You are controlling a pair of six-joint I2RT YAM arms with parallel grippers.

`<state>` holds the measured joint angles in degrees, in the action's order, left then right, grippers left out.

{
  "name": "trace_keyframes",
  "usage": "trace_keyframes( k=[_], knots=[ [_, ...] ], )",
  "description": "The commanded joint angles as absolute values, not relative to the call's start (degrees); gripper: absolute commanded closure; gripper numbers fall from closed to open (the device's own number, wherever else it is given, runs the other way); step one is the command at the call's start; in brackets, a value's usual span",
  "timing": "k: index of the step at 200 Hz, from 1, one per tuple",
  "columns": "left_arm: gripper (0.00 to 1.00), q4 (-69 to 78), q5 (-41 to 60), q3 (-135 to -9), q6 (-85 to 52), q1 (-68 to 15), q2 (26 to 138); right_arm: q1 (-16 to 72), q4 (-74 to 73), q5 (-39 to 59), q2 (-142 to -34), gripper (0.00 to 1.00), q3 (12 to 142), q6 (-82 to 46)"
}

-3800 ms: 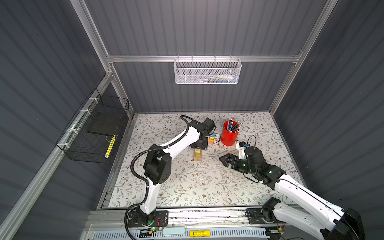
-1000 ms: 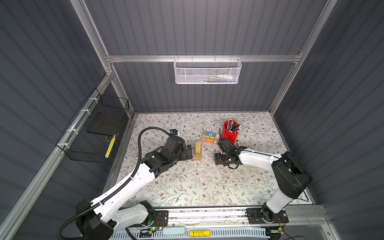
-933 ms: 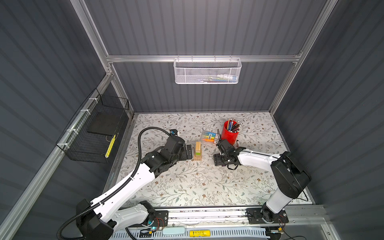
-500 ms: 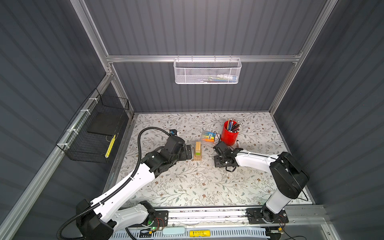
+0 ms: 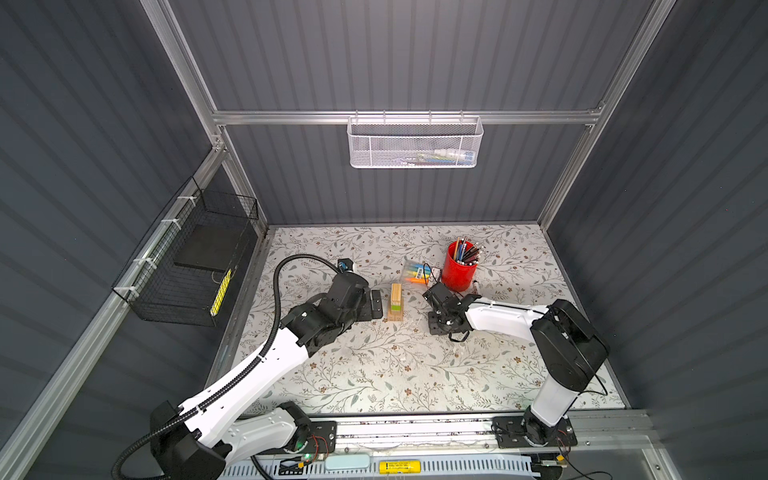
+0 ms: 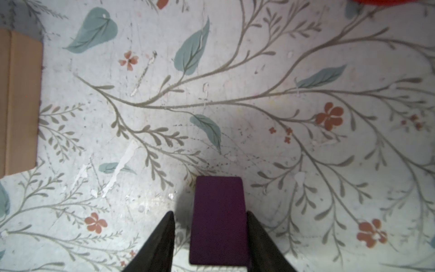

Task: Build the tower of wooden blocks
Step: 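Grasp the purple cube with the right gripper, then lift the purple cube with the right gripper and carry it over the stack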

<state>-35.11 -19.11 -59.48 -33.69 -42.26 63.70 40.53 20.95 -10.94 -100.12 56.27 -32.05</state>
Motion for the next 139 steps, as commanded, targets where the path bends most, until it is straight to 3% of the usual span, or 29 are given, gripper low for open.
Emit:
trace_keyframes(
  k=[1,78,139],
  knots=[
    [0.0,-36.39,-19.55,-59.5,-34.51,-41.83,63.66,40.26,21.97,-10.71,-101.25,0.54,57.2,-31.16],
    [0.0,-36.56,-19.32,-60.06,-34.54,-41.83,64.3,39.99,24.34,-10.46,-100.7,0.68,56.98,-31.09],
    [0.0,-37.74,-20.36,-60.38,-34.54,-41.84,63.8,40.34,30.53,-12.47,-95.56,0.72,60.04,-32.92]
  ],
)
